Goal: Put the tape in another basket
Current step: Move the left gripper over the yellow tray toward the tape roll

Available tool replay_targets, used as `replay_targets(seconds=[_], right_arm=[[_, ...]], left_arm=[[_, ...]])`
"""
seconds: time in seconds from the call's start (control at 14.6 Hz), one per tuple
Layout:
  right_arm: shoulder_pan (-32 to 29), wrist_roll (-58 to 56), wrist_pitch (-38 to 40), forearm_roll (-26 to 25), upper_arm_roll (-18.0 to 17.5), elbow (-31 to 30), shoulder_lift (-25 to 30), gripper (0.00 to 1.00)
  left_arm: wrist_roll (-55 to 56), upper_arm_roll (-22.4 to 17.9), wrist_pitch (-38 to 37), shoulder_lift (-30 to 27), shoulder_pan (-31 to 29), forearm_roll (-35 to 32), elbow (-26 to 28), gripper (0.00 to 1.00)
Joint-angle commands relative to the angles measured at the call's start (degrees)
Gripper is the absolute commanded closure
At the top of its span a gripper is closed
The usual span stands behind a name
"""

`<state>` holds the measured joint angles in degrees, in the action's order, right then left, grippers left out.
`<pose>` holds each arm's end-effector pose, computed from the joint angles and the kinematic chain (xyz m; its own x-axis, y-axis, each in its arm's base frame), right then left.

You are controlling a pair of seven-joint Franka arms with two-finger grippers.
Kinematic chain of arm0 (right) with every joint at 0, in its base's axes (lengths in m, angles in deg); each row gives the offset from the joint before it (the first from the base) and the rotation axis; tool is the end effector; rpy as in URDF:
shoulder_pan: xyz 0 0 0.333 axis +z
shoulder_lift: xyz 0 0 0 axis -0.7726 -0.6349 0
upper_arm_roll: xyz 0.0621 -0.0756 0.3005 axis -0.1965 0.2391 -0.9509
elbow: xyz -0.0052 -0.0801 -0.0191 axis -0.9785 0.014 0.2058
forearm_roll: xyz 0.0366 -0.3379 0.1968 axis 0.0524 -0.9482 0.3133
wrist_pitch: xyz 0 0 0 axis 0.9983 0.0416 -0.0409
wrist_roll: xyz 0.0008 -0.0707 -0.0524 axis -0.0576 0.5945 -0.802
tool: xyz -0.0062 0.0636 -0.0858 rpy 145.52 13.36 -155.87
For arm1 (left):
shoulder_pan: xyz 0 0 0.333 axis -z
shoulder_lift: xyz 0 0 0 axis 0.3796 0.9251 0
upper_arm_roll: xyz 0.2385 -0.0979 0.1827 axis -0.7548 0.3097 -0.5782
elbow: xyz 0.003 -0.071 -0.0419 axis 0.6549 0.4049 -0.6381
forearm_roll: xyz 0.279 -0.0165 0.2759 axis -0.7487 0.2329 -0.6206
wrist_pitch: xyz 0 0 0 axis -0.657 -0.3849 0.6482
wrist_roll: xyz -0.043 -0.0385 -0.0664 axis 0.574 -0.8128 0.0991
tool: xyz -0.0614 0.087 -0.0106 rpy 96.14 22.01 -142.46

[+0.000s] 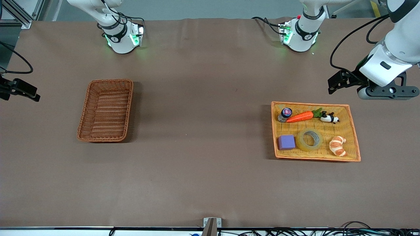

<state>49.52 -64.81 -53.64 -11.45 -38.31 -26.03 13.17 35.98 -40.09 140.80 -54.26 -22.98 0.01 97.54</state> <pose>0.5773 -0.0457 0.6266 0.9987 -0.0513 0.0030 -0.0514 -0.9982 0.0296 0.5517 -0.1062 0.6056 0.9994 -0.0323 0.0099 -0.0325 -0.9991 0.0259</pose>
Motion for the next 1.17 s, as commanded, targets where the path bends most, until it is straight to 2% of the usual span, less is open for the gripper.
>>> replay_targets(seconds=[0.0,0.34,0.69,1.1], right_arm=[[-1.1,-0.5,0.0,0.0,-1.0,-0.4,0.5,0.00],[-1.0,-0.4,0.3,0.0,-1.0,-0.3,0.5,0.00],[-0.9,-0.4,-0.3,-0.1,-1.0,-0.3,0.5,0.00],[-0.6,-0.4,-0.1,-0.2,-1.1,-0.3,0.5,0.00]], left_arm=[[-0.1,0.2,0.6,-0.2,-0.4,-0.8,0.1,0.00],[-0.8,-0.5,0.2,0.0,-0.5,-0.8,0.2,0.00],[-1.6,-0.6,0.6,1.9,-3.6,-0.9,0.2,0.00],[-2.2,-0.5,2.9,9.1,-4.6,-1.7,1.0,0.00]])
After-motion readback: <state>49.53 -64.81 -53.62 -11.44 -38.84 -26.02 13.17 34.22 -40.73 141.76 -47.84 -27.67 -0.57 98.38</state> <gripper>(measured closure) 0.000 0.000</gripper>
